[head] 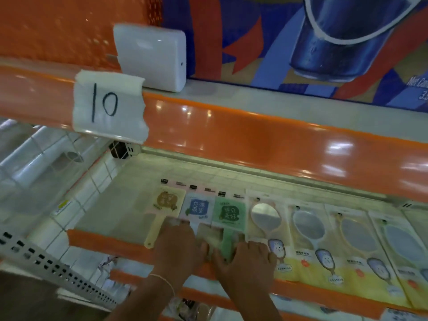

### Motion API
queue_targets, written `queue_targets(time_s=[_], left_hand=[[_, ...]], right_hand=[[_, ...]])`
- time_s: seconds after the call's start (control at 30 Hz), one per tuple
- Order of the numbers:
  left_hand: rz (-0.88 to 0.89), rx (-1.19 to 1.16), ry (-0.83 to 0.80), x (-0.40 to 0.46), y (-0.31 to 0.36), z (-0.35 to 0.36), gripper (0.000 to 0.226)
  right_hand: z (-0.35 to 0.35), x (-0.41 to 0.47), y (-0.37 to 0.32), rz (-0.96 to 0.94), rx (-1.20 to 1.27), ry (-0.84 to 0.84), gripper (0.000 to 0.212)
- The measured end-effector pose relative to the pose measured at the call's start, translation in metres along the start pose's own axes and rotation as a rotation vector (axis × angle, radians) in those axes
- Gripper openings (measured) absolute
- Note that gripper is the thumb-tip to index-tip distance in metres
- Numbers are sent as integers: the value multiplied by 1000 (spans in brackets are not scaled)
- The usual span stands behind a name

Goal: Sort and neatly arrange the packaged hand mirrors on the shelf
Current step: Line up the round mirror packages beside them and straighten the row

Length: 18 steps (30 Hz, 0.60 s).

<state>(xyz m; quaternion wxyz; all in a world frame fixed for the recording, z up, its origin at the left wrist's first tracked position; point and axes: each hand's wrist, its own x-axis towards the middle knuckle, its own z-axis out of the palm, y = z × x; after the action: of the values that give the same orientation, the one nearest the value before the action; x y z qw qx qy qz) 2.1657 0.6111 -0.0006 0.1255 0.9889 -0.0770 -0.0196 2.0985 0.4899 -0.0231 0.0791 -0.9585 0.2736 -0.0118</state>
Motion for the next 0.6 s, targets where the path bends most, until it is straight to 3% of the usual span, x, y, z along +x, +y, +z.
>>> queue_targets(time_s=[0.1,0.4,0.6], left_hand=[[44,31,-47,5,-5,-1,42],[260,157,-150,7,-14,-12,34],[200,50,-216,10,-17,-10,29]], right_hand=[[-1,-2,-10,57,-45,-29,72],[-18,-6,-29,147,-98,-87,52],[-16,-5,-29,153,-99,-97,50]])
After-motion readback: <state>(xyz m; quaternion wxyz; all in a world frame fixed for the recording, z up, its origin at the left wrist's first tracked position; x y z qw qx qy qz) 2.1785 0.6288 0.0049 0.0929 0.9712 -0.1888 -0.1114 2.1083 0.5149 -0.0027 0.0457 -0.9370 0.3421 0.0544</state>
